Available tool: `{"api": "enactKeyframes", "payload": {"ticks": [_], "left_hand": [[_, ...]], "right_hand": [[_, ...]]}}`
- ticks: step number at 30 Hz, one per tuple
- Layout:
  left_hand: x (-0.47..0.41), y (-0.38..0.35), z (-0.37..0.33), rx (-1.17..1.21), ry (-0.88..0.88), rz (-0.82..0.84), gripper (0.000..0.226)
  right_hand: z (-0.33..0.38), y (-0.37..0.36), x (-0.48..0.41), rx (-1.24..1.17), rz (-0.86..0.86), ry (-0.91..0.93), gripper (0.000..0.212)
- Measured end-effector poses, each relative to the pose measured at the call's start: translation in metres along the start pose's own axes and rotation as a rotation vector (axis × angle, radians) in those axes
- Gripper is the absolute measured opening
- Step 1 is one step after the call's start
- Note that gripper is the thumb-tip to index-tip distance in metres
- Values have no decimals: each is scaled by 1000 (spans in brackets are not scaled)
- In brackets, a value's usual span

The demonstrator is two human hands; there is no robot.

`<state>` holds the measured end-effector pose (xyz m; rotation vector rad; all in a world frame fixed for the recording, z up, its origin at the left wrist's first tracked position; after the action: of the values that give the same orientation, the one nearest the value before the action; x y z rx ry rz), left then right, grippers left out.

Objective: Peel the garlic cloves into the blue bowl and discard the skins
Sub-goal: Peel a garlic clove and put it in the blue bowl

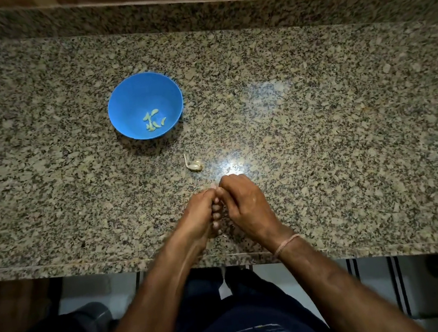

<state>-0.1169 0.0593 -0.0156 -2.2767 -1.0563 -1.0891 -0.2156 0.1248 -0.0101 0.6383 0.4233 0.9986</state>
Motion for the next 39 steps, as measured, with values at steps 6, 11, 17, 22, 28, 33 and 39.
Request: {"api": "enactKeyframes", "payload": {"ticks": [6,11,17,22,28,33,39], "left_hand": [[11,4,-14,-578,-714,-410,25],[13,-2,-18,-500,-624,-325,26],[0,-7,6,225,-80,-53,42],[0,-2,7,125,-117,-191,34],[0,-3,5,82,-176,-174,36],[4,-6,-3,-62,-328,-238,35],[7,-2,-1,-176,-452,-321,9]], "right_hand": [[3,-12,4,-678,195,-616,36],[-1,-8,0,-824,201,-683,40],[1,5,-8,-295,56,-240,32],[-13,3,6,-584,56,-417,7],[-15,11,0,-522,1,-390,7],[-18,4,3,-559,9,-472,23],[-24,12,2,-576,-22,-515,31]]}}
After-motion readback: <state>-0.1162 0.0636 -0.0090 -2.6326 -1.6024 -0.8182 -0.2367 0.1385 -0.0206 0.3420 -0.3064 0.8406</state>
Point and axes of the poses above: each hand's wrist, its own x-axis away from the middle knuckle, its own y-axis out of the back of the hand, z = x × y, the point moved 5 cm from there along -x, towards the middle knuckle, and after that the axes turned 3 degrees about -z, right-handed, at the moved point
